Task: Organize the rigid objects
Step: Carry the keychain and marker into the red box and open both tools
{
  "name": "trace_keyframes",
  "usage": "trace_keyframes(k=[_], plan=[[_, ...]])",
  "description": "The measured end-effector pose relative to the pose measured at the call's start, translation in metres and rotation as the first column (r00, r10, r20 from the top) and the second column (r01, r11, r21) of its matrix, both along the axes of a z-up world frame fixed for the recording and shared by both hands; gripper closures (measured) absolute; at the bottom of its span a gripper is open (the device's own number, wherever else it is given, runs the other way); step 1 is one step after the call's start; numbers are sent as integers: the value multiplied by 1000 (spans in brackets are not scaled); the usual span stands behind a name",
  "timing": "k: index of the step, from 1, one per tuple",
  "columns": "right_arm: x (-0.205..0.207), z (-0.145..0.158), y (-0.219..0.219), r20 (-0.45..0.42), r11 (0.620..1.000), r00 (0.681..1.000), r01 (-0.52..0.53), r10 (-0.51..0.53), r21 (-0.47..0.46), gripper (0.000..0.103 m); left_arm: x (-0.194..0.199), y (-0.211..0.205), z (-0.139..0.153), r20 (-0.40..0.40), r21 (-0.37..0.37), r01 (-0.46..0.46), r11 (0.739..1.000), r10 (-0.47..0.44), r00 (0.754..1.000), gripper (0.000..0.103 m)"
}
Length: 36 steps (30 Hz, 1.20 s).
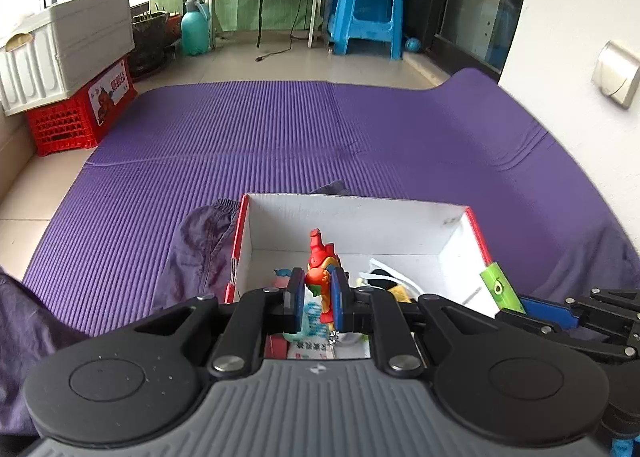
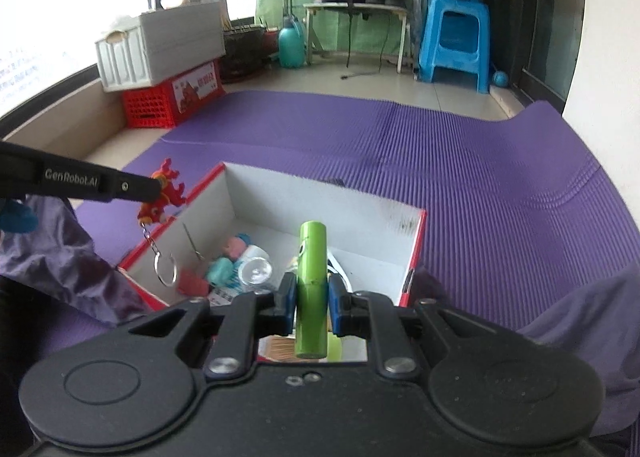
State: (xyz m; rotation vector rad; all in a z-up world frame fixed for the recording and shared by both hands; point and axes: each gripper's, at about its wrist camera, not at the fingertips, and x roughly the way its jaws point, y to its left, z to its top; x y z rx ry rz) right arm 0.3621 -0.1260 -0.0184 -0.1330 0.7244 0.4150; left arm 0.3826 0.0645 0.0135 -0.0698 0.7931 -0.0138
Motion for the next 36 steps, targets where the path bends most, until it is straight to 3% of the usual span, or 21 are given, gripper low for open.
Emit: trace_keyframes(k=[18,27,32,36], plan=[[67,-70,22,-81,996,997,3,-10,-84,88,85,-9,-75,-106,42,14,999,-10,994,90],[73,-90,27,-126,996,992,-16,5,-85,88,96,-15,-112,-196,25,41,999,-36,980,90],[73,-92,26,-139,997,990,-14,4,-76,87,96,-11,-123,-237,-21,42,999,-45,970,89],[72,-91,26,-142,997,990,-19,9,-70,81,94,-10,-124,-247,-28,44,999,-49,968,89]])
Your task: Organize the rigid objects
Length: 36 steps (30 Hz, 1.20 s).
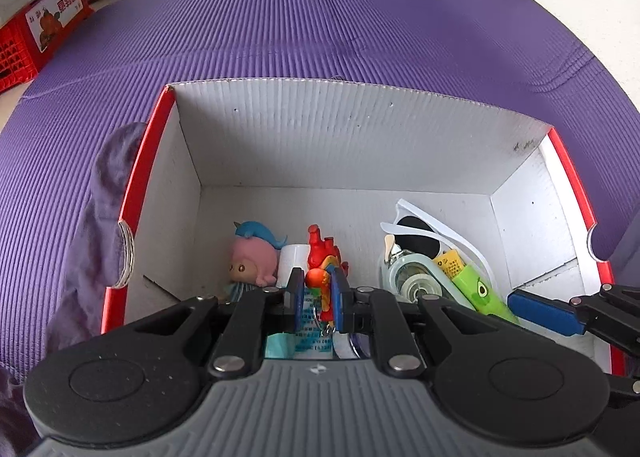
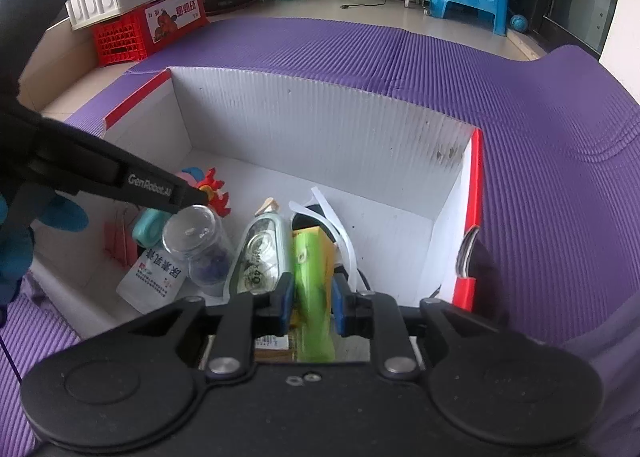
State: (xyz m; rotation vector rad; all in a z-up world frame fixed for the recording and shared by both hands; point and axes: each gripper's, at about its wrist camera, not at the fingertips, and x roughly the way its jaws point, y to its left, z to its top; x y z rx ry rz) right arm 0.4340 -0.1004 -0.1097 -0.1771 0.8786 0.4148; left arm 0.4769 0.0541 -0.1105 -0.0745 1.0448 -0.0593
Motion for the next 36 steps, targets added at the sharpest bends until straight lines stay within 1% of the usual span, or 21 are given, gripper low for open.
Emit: trace_keyframes(k=[4,7,11,15,19,26,29,31,32,33,36], plan=[[-2,2,0,-12,1000,1000,6,-5,19,73,-1,4,4,3,-11,-9,1000,9,1000,89],[-5,7,-2,-13,999,1000,10,-9,31,68,-9,7,11,13,-34,-6,999,6,1000,89],[-13,18,-5,-10,998,1000,20,-20,54,64,-26,7,26,40,-27,2,1000,-1,999,89],[-26,35,-8,10,997,1000,20,-21,69,62,-41,8,48,70,-49,-3,999,7,998,89],[-42,54,-12,29,996,999,20,-23,92,55,-65,6,70,99,-61,2,998,4,995,89],[-77,85,-18,69,992,998,2,-11,128,52,-107,2,102,149,-64,3,998,6,989,89],[-90,96,-22,85,991,996,1,-12,136,49,-128,0,116,185,-44,-4,999,12,983,89],[-99,102,-24,93,989,996,4,-18,145,44,-143,-2,125,218,-30,-10,999,16,976,89],[-104,105,-26,99,989,995,6,-21,149,43,-149,-3,129,228,-31,-11,999,18,973,89],[-108,109,-27,104,988,994,4,-20,154,43,-156,-3,132,236,-31,-17,999,23,972,89],[-123,117,-31,130,987,991,2,-24,162,38,-176,-3,138,254,-26,-31,999,37,966,89]])
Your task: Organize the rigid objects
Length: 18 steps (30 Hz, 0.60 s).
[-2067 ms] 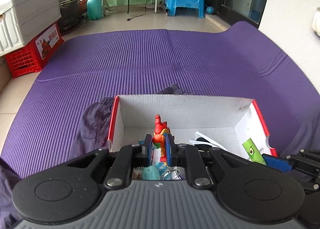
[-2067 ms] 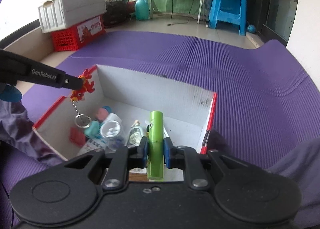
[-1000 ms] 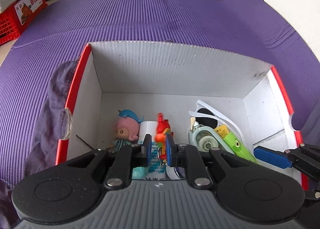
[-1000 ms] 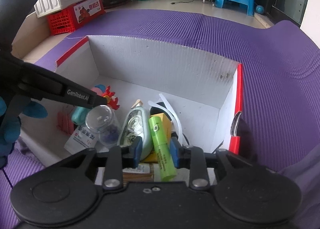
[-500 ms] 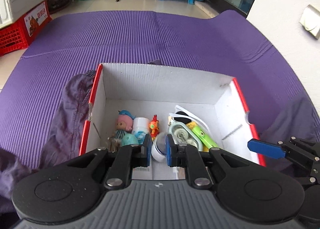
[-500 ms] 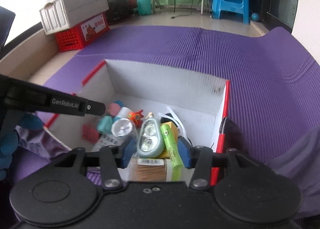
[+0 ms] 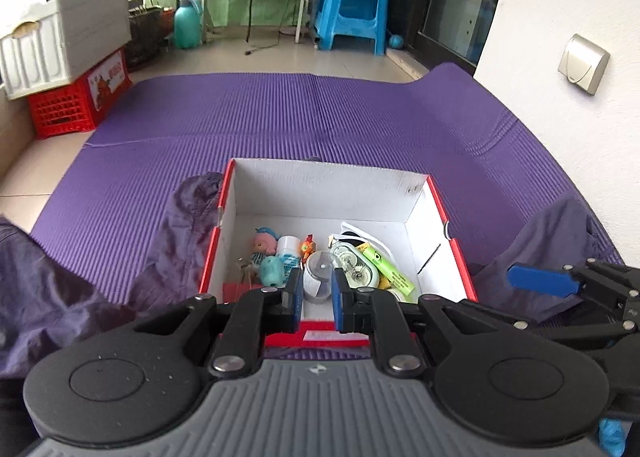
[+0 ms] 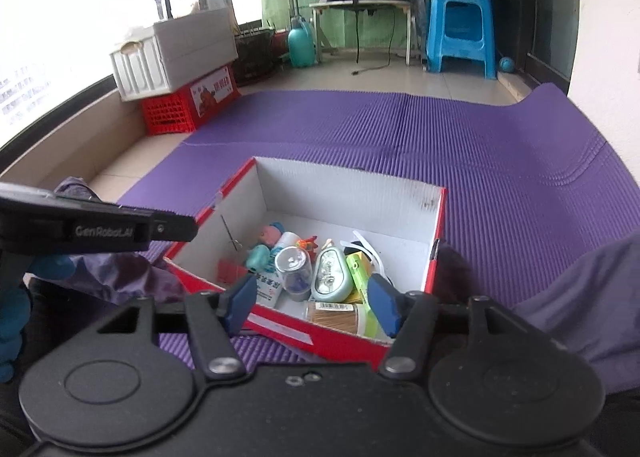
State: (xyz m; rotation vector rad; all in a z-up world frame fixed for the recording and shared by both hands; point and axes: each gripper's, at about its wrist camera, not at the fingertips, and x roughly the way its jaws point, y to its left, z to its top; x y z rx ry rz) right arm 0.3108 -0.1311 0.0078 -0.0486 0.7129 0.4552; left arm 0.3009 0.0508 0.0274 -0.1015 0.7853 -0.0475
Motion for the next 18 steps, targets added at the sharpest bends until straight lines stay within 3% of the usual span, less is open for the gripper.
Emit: trace_keyframes(k=[18], plan=[[-74,23,-15,101,998,995,-19,12,64,13,-81,-2,6,23,-17,-43,999,43,999,89]])
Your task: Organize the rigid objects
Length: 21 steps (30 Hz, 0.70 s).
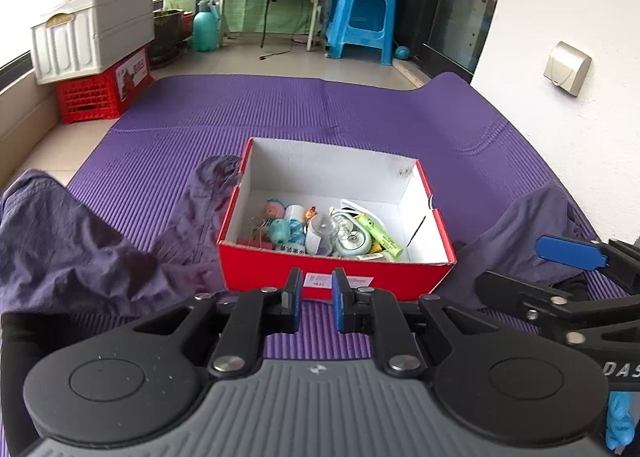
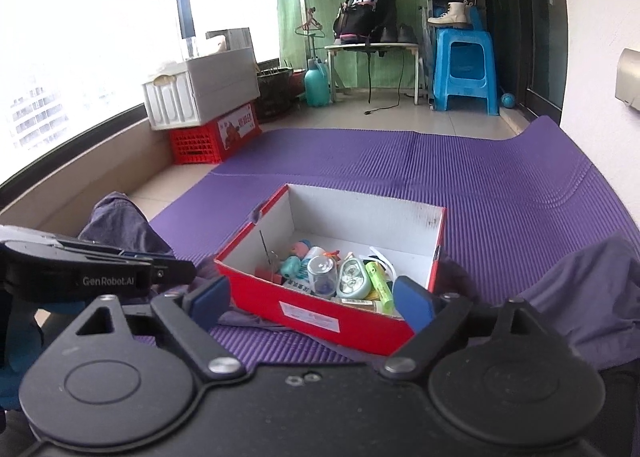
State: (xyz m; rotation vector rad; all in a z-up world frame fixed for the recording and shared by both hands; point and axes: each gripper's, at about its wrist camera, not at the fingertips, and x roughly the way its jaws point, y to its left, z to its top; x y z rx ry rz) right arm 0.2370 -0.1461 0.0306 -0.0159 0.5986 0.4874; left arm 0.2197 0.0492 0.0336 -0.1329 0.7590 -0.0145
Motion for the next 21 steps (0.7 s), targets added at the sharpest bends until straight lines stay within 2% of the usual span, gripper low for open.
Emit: trace_keyframes(k=[5,11,13,14,15,16,17,19,20,21], plan=[[-10,-3,-4,-3,1000,1000,-5,5,11,10,-12,1,-3,5,-8,-23,1000,23,1000,89],[-28,-7,-5,15,1000,1000,1,-1,11,7,-24,-13,0,31,56,-18,998,17,999,88],[-32,-6,-7,17,1000,1000,6,-6,26,7,-26,-15,0,35,71,-22,997,19,999,78],[-34,-6,-8,19,999,1000,9,-10,31,7,-28,-16,-1,39,71,-23,997,21,999,64],[-35,-5,-10,20,999,1000,12,-13,35,7,-29,-17,-1,43,70,-23,997,20,999,42],[-36,-5,-11,22,999,1000,14,-15,38,7,-31,-18,-1,48,69,-21,997,18,999,33],[-37,-4,-12,25,999,1000,16,-17,39,7,-32,-18,0,54,68,-15,998,12,998,28],[-38,-2,-14,31,999,999,21,-23,42,7,-35,-19,0,63,67,-9,998,5,998,28],[-39,-1,-16,31,999,999,22,-24,46,7,-37,-19,1,66,62,-8,998,4,998,24],[-39,0,-17,33,999,999,23,-25,49,7,-37,-19,1,69,58,-9,998,5,998,13]])
